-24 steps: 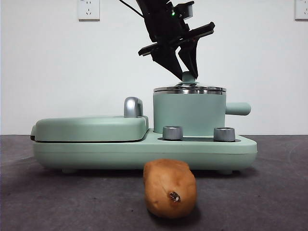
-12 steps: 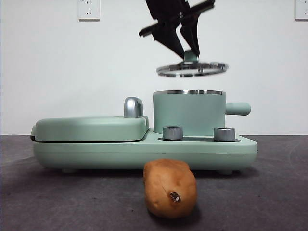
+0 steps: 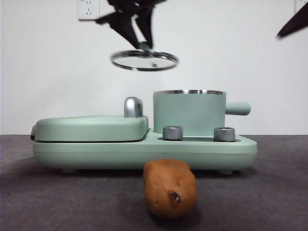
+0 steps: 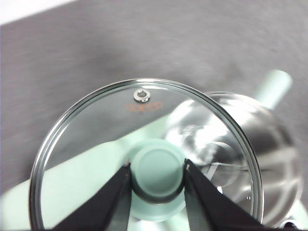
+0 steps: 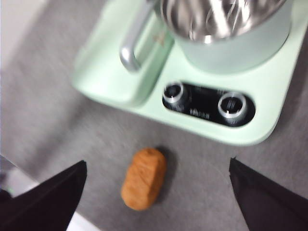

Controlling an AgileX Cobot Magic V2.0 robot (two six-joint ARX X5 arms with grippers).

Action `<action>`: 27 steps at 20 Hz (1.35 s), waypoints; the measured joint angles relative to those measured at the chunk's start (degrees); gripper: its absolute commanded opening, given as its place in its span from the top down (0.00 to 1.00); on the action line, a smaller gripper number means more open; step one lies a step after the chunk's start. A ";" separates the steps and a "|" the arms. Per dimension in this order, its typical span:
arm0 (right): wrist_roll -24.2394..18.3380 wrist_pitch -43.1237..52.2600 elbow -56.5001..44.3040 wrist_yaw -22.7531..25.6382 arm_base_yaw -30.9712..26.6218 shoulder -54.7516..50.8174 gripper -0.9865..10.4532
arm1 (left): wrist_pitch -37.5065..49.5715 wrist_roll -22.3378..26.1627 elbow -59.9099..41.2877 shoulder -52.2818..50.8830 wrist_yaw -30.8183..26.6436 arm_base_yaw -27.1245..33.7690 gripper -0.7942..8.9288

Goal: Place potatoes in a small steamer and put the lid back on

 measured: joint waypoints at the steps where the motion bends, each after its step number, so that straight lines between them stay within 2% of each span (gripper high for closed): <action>1: 0.83 -0.02 0.02 2.43 2.95 2.58 0.50 | -0.74 0.13 0.02 -0.92 0.00 1.29 0.90; 4: 2.58 -0.17 1.31 6.71 10.51 10.84 0.50 | -1.70 0.76 0.00 -3.21 0.00 5.31 0.90; 9: 3.85 0.33 5.33 8.72 17.84 23.98 0.50 | -4.68 1.03 0.02 -5.57 -0.07 10.67 0.90; 13: 3.93 0.63 7.76 9.68 20.81 32.65 0.50 | -6.12 1.16 0.02 -5.64 -0.04 13.00 0.90; 20: 3.96 2.60 7.78 9.60 22.67 43.25 0.50 | -6.10 1.36 0.02 -5.64 -0.04 13.94 0.90; 21: 3.93 3.28 7.80 9.49 22.84 44.15 0.52 | -6.10 1.38 0.02 -5.64 -0.02 13.97 0.90; 24: 3.82 3.52 7.80 9.46 23.08 46.10 0.71 | -6.10 1.40 0.00 -5.64 -0.04 13.97 0.90; 27: 3.56 3.41 7.87 9.44 23.10 46.66 0.74 | -6.08 1.40 0.02 -5.64 -0.02 13.97 0.90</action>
